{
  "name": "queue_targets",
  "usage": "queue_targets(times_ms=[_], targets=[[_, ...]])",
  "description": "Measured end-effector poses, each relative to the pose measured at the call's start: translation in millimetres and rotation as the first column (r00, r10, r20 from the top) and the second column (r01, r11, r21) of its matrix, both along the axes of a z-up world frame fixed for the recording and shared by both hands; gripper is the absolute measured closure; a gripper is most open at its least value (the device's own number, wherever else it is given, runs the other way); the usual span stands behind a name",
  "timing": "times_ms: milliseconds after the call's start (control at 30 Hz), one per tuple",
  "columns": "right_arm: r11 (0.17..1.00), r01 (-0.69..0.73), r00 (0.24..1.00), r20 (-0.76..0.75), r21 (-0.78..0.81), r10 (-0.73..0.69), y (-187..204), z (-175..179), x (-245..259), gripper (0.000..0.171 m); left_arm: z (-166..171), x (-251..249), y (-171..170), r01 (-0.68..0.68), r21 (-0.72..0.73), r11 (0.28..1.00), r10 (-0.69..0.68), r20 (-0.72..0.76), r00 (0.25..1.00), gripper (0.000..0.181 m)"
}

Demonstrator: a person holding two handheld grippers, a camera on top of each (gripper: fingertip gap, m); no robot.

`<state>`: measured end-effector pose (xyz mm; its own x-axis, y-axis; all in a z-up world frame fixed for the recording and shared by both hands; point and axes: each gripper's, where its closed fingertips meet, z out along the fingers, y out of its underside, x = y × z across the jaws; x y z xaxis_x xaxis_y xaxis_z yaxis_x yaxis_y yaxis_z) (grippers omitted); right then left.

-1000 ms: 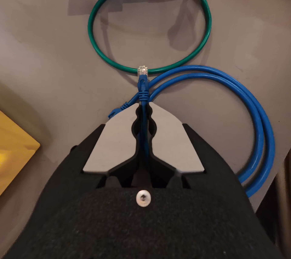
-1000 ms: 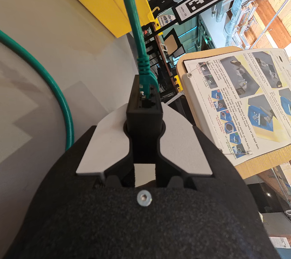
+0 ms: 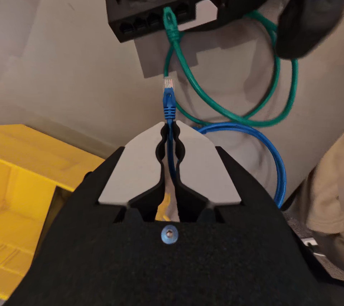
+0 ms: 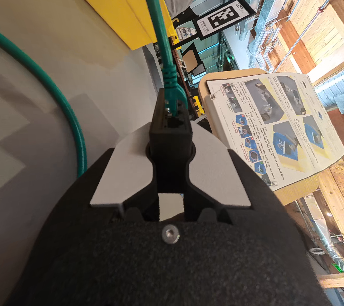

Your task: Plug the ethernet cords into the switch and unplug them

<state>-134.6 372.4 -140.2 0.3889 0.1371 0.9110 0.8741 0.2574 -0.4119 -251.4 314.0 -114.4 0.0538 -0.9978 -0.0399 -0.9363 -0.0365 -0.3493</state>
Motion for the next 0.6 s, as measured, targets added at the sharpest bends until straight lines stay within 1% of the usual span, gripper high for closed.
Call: queue_targets(times_ms=[100,233,400,600], targets=[[1.0,0.014,1.0,0.024,0.009,-0.014,1.0,-1.3,0.2,0.141,-9.7,21.1,13.0,-0.045,-0.037,0.998,0.045,-0.009,0.999,0.176],[1.0,0.011,0.999,0.039,0.02,-0.012,-0.4,-1.2,-1.2,0.141,-11.7,41.4,19.5,-0.046,-0.031,0.998,0.046,0.004,0.999,0.176],[1.0,0.006,0.998,0.057,0.023,-0.007,-1.4,-2.7,-3.6,0.141,-15.9,48.7,18.3,-0.031,-0.05,0.998,0.03,-0.027,0.999,0.176],[1.0,0.008,0.998,0.059,0.023,-0.01,-1.6,-3.3,-3.4,0.141,-15.0,53.8,16.0,-0.026,-0.064,0.998,0.025,-0.019,1.0,0.176]])
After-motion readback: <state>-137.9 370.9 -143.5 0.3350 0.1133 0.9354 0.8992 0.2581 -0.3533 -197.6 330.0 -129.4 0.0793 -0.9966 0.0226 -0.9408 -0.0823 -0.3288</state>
